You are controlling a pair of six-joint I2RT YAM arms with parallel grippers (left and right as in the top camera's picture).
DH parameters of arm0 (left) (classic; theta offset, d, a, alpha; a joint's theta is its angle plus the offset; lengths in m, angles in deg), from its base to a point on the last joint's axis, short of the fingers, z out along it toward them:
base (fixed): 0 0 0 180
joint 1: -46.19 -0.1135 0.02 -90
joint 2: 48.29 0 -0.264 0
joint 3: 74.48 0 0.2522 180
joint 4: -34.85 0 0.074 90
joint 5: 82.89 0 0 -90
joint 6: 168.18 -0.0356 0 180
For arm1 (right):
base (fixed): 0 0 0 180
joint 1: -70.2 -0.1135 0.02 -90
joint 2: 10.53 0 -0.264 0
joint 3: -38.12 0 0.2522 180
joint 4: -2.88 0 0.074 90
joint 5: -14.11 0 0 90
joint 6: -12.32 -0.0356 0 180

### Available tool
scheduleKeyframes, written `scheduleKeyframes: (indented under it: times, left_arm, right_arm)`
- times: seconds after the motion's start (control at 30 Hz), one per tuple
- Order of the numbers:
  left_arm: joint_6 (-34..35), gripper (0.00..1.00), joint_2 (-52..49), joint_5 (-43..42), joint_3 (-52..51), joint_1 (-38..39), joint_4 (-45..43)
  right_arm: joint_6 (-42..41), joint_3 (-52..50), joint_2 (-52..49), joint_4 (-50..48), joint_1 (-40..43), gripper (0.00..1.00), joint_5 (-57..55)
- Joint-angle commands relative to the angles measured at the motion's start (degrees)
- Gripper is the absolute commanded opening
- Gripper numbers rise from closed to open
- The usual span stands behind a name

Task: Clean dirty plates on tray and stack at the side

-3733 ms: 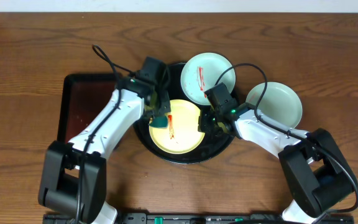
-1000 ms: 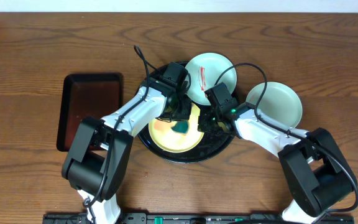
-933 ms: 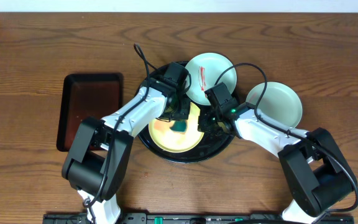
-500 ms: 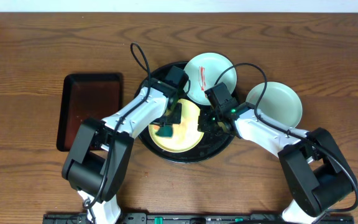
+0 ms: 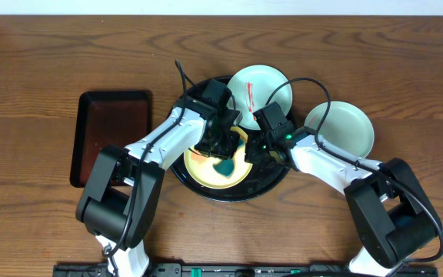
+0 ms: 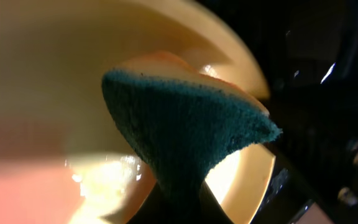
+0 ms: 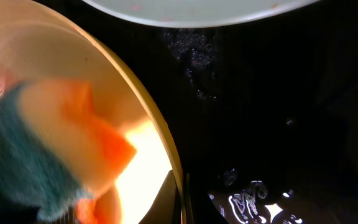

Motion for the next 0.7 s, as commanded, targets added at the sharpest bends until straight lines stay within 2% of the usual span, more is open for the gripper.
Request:
scheduleKeyframes:
  times: [0.0,0.17,0.33,0.53,0.67]
  left_arm:
    - [0.59,0.07,-0.33,3.56,-0.15,-0.07,-3.80]
    - [9.33,0.08,-0.33,23.82,-0.15,-0.11,-8.00]
    - [20.85,0.07,-0.33,42.75,-0.11,-0.11,-3.89]
    - [24.30,0.07,-0.33,44.28,-0.11,-0.04,5.11]
    - [23.91,0.08,-0.33,34.01,-0.11,0.00,10.49]
  right_arm:
    - [0.13,-0.46,-2.01,0.87,0.15,0.01,-3.21]
    - [0.13,-0.46,-2.01,0.90,0.15,0.01,-3.21]
    - [0.15,-0.46,-2.01,0.90,0.15,0.01,-3.21]
    - [0.13,-0.46,-2.01,0.87,0.15,0.01,-3.21]
    - [0.13,-0.46,-2.01,0.87,0.15,0.01,-3.21]
